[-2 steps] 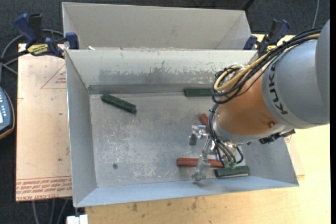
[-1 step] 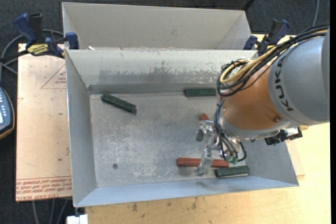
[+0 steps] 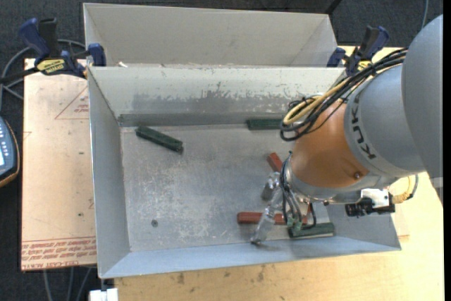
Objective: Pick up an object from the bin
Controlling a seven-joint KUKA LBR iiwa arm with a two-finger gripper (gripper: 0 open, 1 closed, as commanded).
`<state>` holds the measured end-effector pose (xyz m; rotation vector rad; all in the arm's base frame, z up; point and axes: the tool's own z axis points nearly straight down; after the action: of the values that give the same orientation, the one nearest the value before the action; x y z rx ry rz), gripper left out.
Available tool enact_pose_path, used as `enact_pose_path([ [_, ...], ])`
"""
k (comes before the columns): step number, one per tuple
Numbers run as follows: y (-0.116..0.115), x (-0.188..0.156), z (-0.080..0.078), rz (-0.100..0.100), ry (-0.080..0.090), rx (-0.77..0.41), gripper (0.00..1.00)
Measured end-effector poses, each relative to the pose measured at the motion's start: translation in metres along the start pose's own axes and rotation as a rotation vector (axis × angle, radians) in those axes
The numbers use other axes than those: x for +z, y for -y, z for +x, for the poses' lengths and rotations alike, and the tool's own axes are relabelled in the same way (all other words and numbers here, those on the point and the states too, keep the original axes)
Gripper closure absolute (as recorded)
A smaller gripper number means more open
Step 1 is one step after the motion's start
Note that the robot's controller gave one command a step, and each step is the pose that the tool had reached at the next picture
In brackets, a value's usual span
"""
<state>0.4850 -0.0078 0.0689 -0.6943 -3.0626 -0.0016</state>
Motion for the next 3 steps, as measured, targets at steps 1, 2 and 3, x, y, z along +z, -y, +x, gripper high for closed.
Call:
enact_pose_path([
  [1,0.000,0.000,0.000,0.000,0.001,-0.002,0.00],
  [2,-0.001,-0.001,-0.001,-0.001,0.004,-0.002,1.00],
  [3,-0.002,-0.025,-0.002,-0.002,0.005,-0.004,1.00],
])
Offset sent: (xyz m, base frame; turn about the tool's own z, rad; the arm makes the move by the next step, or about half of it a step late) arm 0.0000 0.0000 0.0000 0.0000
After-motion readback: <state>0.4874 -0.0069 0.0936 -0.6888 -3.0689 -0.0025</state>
